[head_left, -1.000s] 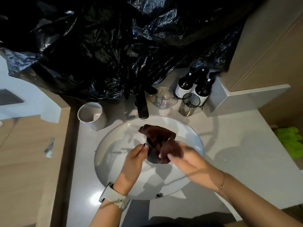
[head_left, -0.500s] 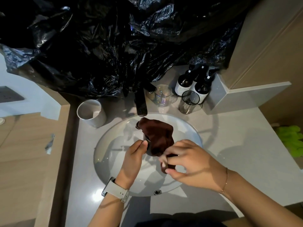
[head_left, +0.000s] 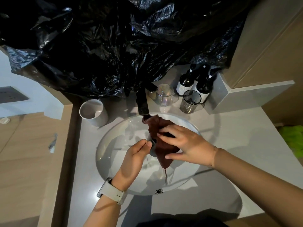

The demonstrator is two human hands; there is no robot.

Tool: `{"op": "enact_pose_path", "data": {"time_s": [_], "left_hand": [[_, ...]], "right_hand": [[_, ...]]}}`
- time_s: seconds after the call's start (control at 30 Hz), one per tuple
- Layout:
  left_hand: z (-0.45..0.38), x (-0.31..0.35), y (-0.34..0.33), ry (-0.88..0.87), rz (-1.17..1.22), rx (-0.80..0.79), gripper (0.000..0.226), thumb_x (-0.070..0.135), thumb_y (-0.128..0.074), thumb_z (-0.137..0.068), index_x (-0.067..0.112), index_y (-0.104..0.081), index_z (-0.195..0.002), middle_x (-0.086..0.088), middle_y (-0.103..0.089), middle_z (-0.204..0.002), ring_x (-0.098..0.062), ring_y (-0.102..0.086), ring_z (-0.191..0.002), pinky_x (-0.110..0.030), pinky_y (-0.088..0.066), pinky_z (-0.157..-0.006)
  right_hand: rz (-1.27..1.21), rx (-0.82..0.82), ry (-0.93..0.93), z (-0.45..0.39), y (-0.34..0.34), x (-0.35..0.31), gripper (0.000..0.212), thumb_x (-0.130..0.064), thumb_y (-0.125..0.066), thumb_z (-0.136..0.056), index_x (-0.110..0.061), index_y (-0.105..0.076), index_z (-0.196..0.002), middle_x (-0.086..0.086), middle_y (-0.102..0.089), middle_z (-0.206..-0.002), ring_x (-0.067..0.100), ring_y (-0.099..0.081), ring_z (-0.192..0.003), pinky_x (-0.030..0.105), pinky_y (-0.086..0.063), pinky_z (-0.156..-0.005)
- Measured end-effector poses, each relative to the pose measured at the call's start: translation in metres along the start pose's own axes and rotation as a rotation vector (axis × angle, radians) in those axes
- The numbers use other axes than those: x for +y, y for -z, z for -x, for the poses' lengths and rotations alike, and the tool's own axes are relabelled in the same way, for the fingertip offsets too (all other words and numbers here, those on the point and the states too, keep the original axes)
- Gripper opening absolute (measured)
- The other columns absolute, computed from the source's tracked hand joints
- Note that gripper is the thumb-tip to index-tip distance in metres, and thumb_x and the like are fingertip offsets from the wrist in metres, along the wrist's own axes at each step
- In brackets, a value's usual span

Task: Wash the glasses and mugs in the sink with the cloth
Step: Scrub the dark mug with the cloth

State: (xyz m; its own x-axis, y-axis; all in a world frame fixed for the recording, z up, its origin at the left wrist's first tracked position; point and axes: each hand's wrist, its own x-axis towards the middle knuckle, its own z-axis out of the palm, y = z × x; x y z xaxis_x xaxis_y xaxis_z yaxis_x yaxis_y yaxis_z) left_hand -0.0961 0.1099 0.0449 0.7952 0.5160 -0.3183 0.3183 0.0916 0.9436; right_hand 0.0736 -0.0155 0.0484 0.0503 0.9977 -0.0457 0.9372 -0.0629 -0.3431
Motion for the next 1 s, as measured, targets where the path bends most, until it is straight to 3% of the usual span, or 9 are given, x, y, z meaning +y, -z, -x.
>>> {"op": "enact_pose_path", "data": {"time_s": [0.07, 0.27, 0.43, 0.53, 0.67, 0.73, 0.8, 0.9, 1.0], "left_hand": [[0.003, 0.006, 0.0, 0.032, 0.055, -0.042, 0.034, 0.011, -0.049, -0.101, 0.009, -0.042, -0.068, 0.01, -0.04, -0.061, 0.001, -0.038, -0.059, -0.007, -0.034, -0.06], [-0.001, 0.007, -0.004, 0.038, 0.007, -0.139, 0.035, 0.015, -0.051, -0.101, 0.0, -0.034, -0.074, -0.011, -0.026, -0.078, -0.006, -0.029, -0.067, -0.012, -0.029, -0.06], [-0.017, 0.002, -0.004, -0.013, 0.02, -0.188, 0.039, 0.013, -0.055, -0.099, -0.009, -0.041, -0.071, -0.024, -0.033, -0.073, -0.019, -0.034, -0.074, -0.019, -0.031, -0.067], [-0.027, -0.002, 0.0, -0.023, 0.084, -0.217, 0.043, 0.023, -0.068, -0.089, -0.01, -0.047, -0.072, -0.022, -0.038, -0.072, -0.024, -0.037, -0.075, -0.029, -0.035, -0.073], [-0.037, 0.002, 0.006, -0.115, -0.057, -0.121, 0.023, 0.03, -0.062, -0.088, 0.013, -0.063, -0.073, 0.002, -0.058, -0.072, -0.013, -0.053, -0.072, -0.025, -0.042, -0.073], [-0.039, 0.002, 0.009, -0.193, -0.173, -0.023, 0.007, 0.027, -0.063, -0.092, 0.023, -0.067, -0.088, 0.009, -0.063, -0.085, -0.01, -0.058, -0.078, -0.022, -0.044, -0.076], [-0.035, 0.0, 0.013, -0.195, -0.307, 0.07, 0.017, 0.038, -0.066, -0.09, 0.033, -0.062, -0.107, 0.016, -0.058, -0.106, -0.007, -0.056, -0.094, -0.018, -0.042, -0.084], [-0.021, 0.002, 0.012, 0.093, -0.036, -0.186, 0.045, 0.062, -0.06, -0.086, 0.043, -0.051, -0.126, 0.01, -0.058, -0.127, -0.003, -0.057, -0.116, -0.024, -0.045, -0.097], [-0.024, -0.001, -0.008, 0.263, 0.192, -0.124, 0.036, 0.059, -0.06, -0.087, 0.036, -0.053, -0.114, 0.0, -0.067, -0.11, -0.004, -0.069, -0.093, -0.024, -0.052, -0.083]], "right_hand": [[-0.013, -0.06, 0.059, -0.001, 0.0, 0.0, 0.05, -0.044, -0.072, -0.08, -0.01, -0.063, -0.116, 0.003, -0.056, -0.125, 0.018, -0.051, -0.112, 0.029, -0.047, -0.09], [-0.046, -0.327, -0.032, 0.002, 0.0, -0.005, 0.028, -0.038, -0.062, -0.089, -0.013, -0.058, -0.102, 0.004, -0.06, -0.096, 0.022, -0.057, -0.091, 0.034, -0.046, -0.079], [-0.06, -0.304, -0.17, -0.001, -0.008, -0.011, 0.03, -0.037, -0.057, -0.093, -0.008, -0.059, -0.103, 0.005, -0.058, -0.106, 0.022, -0.055, -0.098, 0.027, -0.04, -0.079], [-0.1, -0.272, -0.201, -0.006, -0.009, -0.014, 0.028, -0.037, -0.06, -0.091, -0.009, -0.057, -0.087, 0.004, -0.056, -0.09, 0.022, -0.053, -0.086, 0.028, -0.04, -0.075], [-0.518, -0.176, -0.272, -0.006, -0.005, -0.013, 0.027, -0.024, -0.074, -0.083, -0.021, -0.051, -0.067, -0.012, -0.049, -0.062, 0.004, -0.048, -0.064, 0.021, -0.038, -0.064], [-0.839, -0.09, -0.366, -0.004, -0.001, -0.015, 0.03, -0.011, -0.077, -0.08, -0.022, -0.055, -0.063, -0.017, -0.054, -0.056, -0.002, -0.051, -0.059, 0.016, -0.039, -0.061], [-1.141, -0.012, -0.424, 0.001, 0.002, -0.017, 0.023, -0.001, -0.075, -0.079, -0.021, -0.066, -0.074, -0.018, -0.065, -0.065, -0.002, -0.06, -0.065, 0.013, -0.044, -0.066], [-1.394, 0.075, -0.489, 0.006, -0.001, -0.017, 0.022, -0.001, -0.074, -0.078, -0.005, -0.072, -0.1, 0.003, -0.075, -0.093, 0.017, -0.07, -0.089, 0.024, -0.052, -0.08], [-1.451, 0.095, -0.503, 0.008, -0.01, -0.022, 0.031, -0.006, -0.075, -0.076, -0.004, -0.071, -0.107, 0.012, -0.073, -0.105, 0.025, -0.069, -0.101, 0.032, -0.053, -0.091]]}}
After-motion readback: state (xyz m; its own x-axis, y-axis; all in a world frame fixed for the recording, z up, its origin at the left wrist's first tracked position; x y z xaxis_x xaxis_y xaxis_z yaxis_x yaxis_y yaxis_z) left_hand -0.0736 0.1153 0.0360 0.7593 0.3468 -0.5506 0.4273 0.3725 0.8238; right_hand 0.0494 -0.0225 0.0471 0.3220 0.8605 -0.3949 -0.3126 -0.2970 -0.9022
